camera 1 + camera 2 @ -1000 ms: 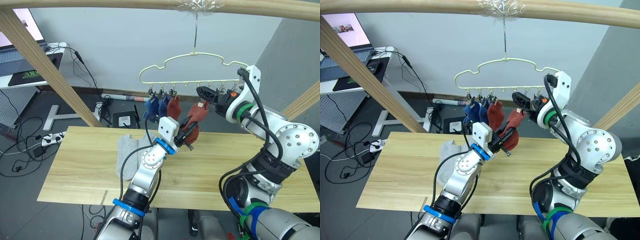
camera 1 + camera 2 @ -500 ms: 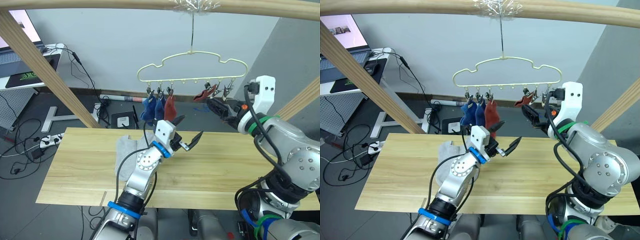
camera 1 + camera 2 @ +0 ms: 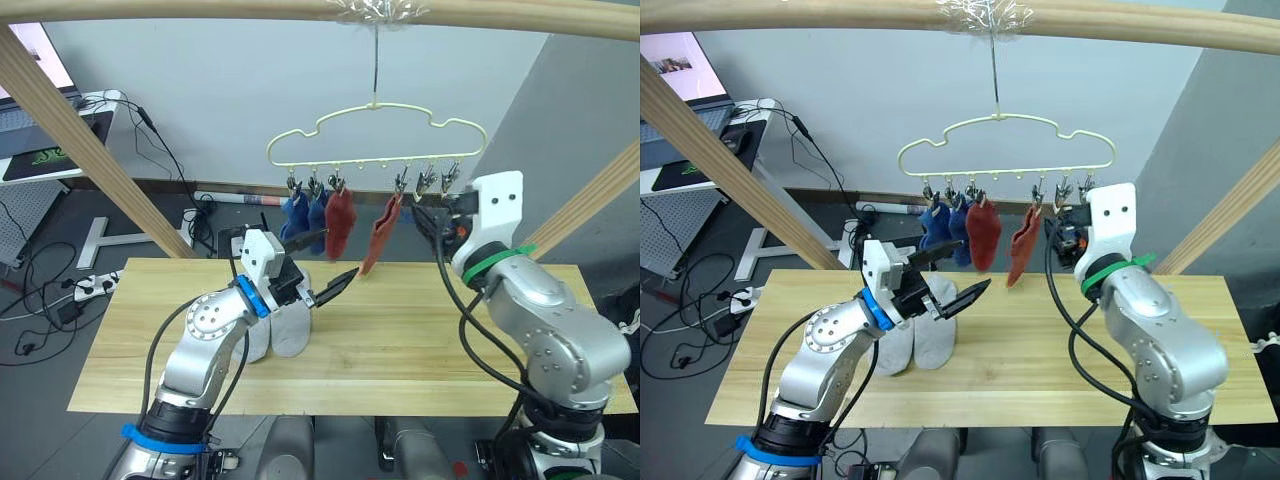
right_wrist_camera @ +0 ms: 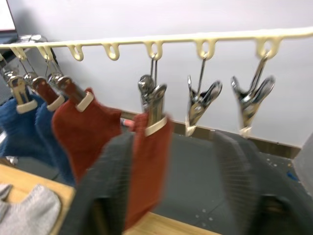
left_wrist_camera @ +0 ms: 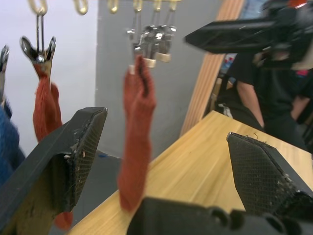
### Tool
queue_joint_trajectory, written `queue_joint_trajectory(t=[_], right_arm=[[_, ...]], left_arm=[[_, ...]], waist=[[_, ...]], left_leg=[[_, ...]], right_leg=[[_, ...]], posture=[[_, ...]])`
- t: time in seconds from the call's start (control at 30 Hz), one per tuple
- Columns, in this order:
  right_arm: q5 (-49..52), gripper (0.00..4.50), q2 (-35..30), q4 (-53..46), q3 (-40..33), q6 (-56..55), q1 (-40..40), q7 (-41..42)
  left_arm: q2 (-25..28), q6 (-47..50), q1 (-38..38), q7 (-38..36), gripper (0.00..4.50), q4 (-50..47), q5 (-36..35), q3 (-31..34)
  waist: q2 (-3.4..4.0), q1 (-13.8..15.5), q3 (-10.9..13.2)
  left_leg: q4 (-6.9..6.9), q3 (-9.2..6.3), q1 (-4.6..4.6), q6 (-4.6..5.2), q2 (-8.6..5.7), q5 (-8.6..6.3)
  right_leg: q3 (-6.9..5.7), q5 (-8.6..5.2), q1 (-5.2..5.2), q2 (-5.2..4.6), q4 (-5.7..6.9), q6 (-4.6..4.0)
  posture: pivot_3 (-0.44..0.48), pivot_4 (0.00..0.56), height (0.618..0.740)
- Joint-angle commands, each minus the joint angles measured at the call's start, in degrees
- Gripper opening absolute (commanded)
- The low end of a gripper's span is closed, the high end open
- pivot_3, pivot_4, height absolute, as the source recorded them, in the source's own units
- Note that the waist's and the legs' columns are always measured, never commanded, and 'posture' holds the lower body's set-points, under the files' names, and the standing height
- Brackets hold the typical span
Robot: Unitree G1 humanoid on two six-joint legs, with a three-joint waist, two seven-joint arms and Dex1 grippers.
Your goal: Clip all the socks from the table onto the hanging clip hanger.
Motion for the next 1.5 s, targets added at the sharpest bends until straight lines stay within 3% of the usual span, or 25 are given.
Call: queue_joint_trajectory(t=[0.03,0.87,1.5], right_arm=[[-3.1,1.39,0.4,0.3,1.4,-5.1,0.4,-0.8],[-11.6,1.39,4.4,19.4,2.0,-20.3,-5.3,-0.3],[-13.3,1.39,4.4,23.7,3.9,-24.5,-9.7,3.3]], left_arm=[[0.6,1.6,-0.8,0.2,4.50,-4.8,-2.2,1.7],[-1.0,0.1,-2.7,2.6,4.50,-5.1,-1.2,2.5],[-1.1,1.5,-3.3,3.7,4.50,-7.4,-2.3,2.9]], waist=[[0.00,0.0,0.0],[0.00,0.1,0.0],[0.00,0.3,0.0]], left_leg=[[0.00,0.00,0.00,0.00,0.00,0.00],[-0.02,0.02,0.02,0.00,0.01,0.00],[-0.02,0.03,0.01,0.00,0.01,0.00]], right_leg=[[0.00,0.00,0.00,0.00,-0.01,0.00],[0.02,0.13,-0.02,0.01,0.02,-0.22],[0.02,0.15,-0.01,0.01,0.02,-0.25]], posture=[[0.314,0.258,0.740],[0.328,0.264,0.740],[0.350,0.256,0.740]])
